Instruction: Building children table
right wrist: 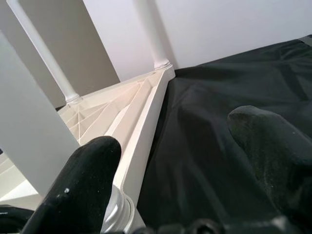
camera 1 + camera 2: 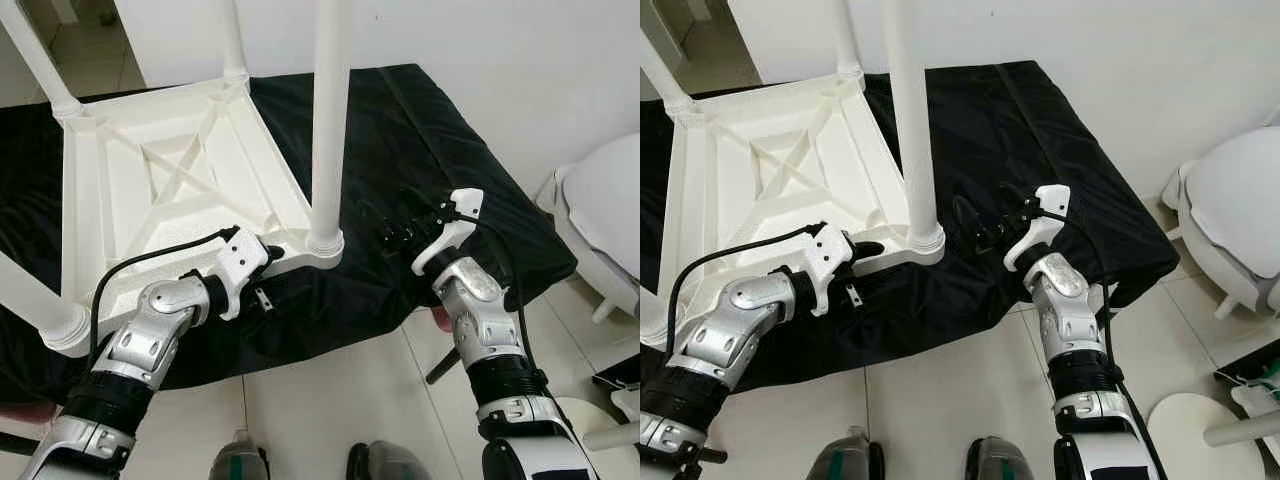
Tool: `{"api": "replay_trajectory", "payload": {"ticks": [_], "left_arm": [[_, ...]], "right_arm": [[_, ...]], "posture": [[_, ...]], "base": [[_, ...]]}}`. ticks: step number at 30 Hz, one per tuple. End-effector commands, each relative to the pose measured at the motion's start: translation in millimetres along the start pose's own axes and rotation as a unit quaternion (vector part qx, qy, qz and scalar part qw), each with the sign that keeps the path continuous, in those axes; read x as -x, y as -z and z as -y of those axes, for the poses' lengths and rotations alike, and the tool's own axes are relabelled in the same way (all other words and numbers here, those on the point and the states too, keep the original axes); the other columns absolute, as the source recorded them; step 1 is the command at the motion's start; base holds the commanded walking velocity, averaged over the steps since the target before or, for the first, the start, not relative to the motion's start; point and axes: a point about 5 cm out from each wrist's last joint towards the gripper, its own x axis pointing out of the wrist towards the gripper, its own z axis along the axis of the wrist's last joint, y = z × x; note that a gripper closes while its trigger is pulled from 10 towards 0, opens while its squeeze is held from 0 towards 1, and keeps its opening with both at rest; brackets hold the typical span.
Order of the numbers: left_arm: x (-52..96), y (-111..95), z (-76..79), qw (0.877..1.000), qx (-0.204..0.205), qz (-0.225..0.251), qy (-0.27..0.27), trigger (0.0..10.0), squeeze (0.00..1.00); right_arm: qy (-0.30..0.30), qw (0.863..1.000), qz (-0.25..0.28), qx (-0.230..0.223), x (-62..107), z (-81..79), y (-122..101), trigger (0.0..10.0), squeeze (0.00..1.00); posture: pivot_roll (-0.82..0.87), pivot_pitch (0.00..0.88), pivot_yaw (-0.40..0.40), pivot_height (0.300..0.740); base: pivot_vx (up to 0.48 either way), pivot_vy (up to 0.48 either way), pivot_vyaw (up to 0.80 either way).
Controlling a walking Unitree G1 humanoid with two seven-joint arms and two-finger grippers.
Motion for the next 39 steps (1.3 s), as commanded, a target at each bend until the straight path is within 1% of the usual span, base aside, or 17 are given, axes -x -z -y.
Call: {"api": "replay_trajectory", "payload": {"ticks": [1, 9, 24, 25, 26, 33, 39], "left_arm": [[-3.5, 3.8, 0.9, 1.000, 0.001, -0.017, 0.016, 10.0, 0.00], [-9.2, 2.4, -4.0, 1.000, -0.008, -0.022, 0.021, 10.0, 0.00], [-11.3, 5.8, -2.8, 0.999, -0.012, -0.029, 0.042, 10.0, 0.00], [-11.1, 5.8, -2.5, 0.999, -0.010, -0.028, 0.045, 7.3, 0.00], [-10.6, 5.5, -2.2, 0.999, -0.009, -0.026, 0.047, 0.0, 0.00], [-10.0, 4.7, -0.4, 0.998, -0.008, -0.022, 0.058, 0.0, 0.00], [-11.0, 3.4, 3.5, 0.997, -0.017, -0.020, 0.077, 0.0, 0.00]], "right_arm": [[0.003, 1.000, 0.004, 0.000, -0.2, -0.6, -0.1, 10.0, 0.00], [0.018, 1.000, 0.004, 0.002, 6.2, 1.2, 0.9, 10.0, 0.00], [0.029, 1.000, 0.001, 0.007, 12.0, 3.9, 1.0, 10.0, 0.00], [0.030, 1.000, 0.001, 0.006, 12.5, 3.4, 1.2, 10.0, 0.00], [0.030, 1.000, 0.000, 0.006, 12.8, 2.9, 1.4, 10.0, 0.00], [0.033, 0.999, 0.000, 0.005, 13.3, 2.9, 1.4, 10.0, 0.00], [0.034, 0.999, 0.000, 0.006, 12.3, 3.9, 0.6, 10.0, 0.00]], "posture": [[-0.04, 0.000, 0.068, 0.740], [-0.08, 0.000, 0.081, 0.740], [-0.08, 0.000, 0.089, 0.740], [-0.08, 0.000, 0.090, 0.740], [-0.08, 0.000, 0.093, 0.740], [-0.08, 0.002, 0.094, 0.740], [-0.08, 0.006, 0.097, 0.740]], "base": [[0.000, 0.000, 0.00], [0.000, 0.000, 0.00], [0.000, 0.000, 0.00], [0.000, 0.000, 0.00], [0.000, 0.000, 0.00], [0.000, 0.000, 0.00], [0.000, 0.000, 0.00]]}}
